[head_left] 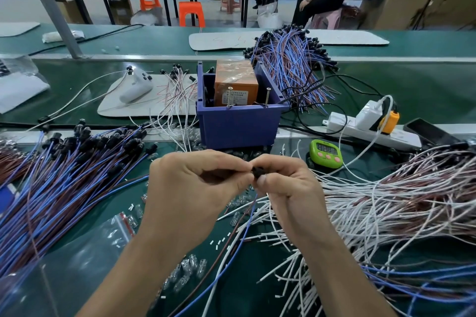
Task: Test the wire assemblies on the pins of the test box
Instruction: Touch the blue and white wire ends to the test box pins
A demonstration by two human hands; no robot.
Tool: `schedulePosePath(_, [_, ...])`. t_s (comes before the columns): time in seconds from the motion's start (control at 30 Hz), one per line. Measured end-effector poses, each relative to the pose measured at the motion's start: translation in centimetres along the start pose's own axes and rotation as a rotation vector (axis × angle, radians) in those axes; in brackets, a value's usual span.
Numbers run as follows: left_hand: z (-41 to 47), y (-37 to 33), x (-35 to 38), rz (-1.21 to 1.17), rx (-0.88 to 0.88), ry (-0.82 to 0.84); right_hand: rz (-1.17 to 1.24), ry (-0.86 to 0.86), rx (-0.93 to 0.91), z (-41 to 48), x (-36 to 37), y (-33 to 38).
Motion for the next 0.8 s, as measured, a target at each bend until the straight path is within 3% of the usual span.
schedulePosePath(0.43, [0.3,1.8,0.3,0.016,-0.153,0.016,-0.213,0.032,-0.048,-0.2,0.2,0.4])
schedulePosePath(0.67, [0.4,4.1,1.2,-0.119,-0.289,0.167,-0.495,0.056,-0.072,-0.8,0.5,0.9])
schedulePosePath(0.8, [0.4,4.6,0.9,-0.106,-0.283,0.137,-0.633,0.082,-0.057,-0.8,0.5,0.6])
Point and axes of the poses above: each hand's wrist, its own z-axis towards the middle knuckle, its own x-axis out of the palm, y = z × x, the point moved 7 cm from there along z, towards the middle knuckle, and after that the axes turned 12 degrees about z, right-handed, at the moved point
